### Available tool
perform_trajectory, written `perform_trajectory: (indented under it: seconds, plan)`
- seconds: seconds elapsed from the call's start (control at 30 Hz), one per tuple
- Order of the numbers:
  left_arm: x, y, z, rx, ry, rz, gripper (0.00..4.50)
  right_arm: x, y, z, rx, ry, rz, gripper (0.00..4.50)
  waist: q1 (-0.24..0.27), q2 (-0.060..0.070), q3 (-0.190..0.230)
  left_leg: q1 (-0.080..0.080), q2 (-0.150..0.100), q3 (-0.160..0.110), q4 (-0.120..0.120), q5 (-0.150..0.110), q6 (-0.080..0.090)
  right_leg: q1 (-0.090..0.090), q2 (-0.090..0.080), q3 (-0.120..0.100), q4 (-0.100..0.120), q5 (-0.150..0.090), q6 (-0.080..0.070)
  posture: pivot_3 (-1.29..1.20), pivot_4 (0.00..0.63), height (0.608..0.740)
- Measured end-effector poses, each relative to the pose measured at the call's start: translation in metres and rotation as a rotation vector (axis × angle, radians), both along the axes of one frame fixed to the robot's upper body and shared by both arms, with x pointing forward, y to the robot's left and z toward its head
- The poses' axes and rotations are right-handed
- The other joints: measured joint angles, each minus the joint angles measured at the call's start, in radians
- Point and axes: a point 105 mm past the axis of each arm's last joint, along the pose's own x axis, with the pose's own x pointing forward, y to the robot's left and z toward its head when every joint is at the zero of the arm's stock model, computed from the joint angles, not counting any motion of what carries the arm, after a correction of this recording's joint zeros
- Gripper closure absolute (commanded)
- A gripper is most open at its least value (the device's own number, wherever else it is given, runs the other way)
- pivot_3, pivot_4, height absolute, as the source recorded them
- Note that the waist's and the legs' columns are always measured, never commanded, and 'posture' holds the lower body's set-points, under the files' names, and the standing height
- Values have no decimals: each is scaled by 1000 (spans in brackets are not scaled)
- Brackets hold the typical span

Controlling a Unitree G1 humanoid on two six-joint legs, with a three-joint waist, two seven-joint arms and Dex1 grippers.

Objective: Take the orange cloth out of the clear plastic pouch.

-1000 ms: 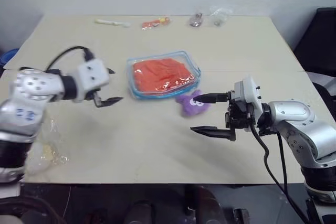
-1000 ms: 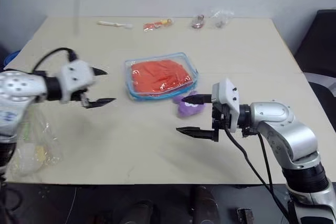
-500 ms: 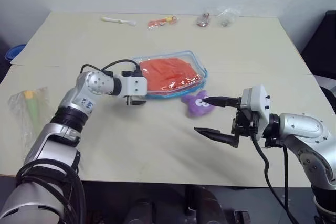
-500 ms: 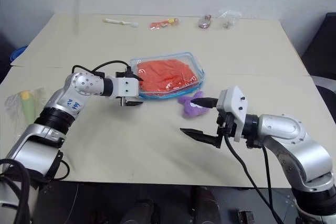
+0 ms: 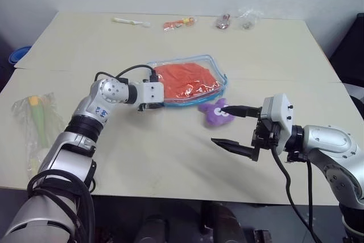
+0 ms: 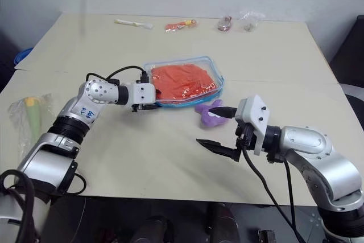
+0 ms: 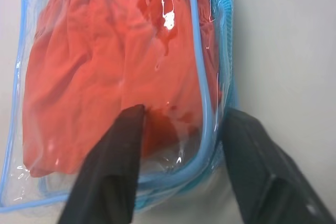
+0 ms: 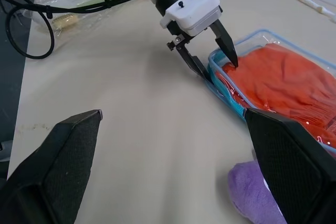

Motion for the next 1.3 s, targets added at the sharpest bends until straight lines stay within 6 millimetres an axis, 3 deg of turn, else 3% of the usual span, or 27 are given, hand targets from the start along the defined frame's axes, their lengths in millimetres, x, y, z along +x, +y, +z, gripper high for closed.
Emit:
perform_trajectory:
  seconds: [0.13,0.23,0.43,0.57,0.77,0.97,1.3]
  plan:
    - [-4,-3,4,-15,3,-22,4404,0,-1,0,0,0,-1,0,-1,0,0,0,0,0,0,0,0,0,0,0,0,0,0,0,150,740]
    - [-13,-2,2,-27,17,-54,4456,1,-1,0,-2,-1,-1,0,-1,0,0,0,0,0,0,0,0,0,0,0,0,0,0,0,150,740]
    - [-53,7,-7,-5,27,-192,4456,-2,-6,-7,-45,24,12,0,-2,0,0,0,1,-1,0,0,0,0,0,0,0,0,0,0,150,740]
    - [-76,26,-11,38,16,-233,4456,-9,-20,-16,-95,75,8,0,-2,0,0,0,1,-1,0,0,0,0,0,0,-1,0,0,0,150,740]
    - [-113,39,-16,63,-3,-296,4456,-24,-44,-22,-155,148,13,0,3,0,0,0,1,-3,1,0,0,2,-1,0,-1,0,0,0,150,740]
    - [-97,47,-12,142,-174,-310,4456,-26,-47,-18,-138,144,23,0,1,0,0,1,0,-2,0,-1,1,3,0,0,-1,0,1,0,150,740]
    - [-80,42,-19,137,-204,-330,4456,-26,-43,-11,-132,120,45,0,1,0,0,1,0,-1,0,-1,1,3,0,0,-1,0,1,0,150,740]
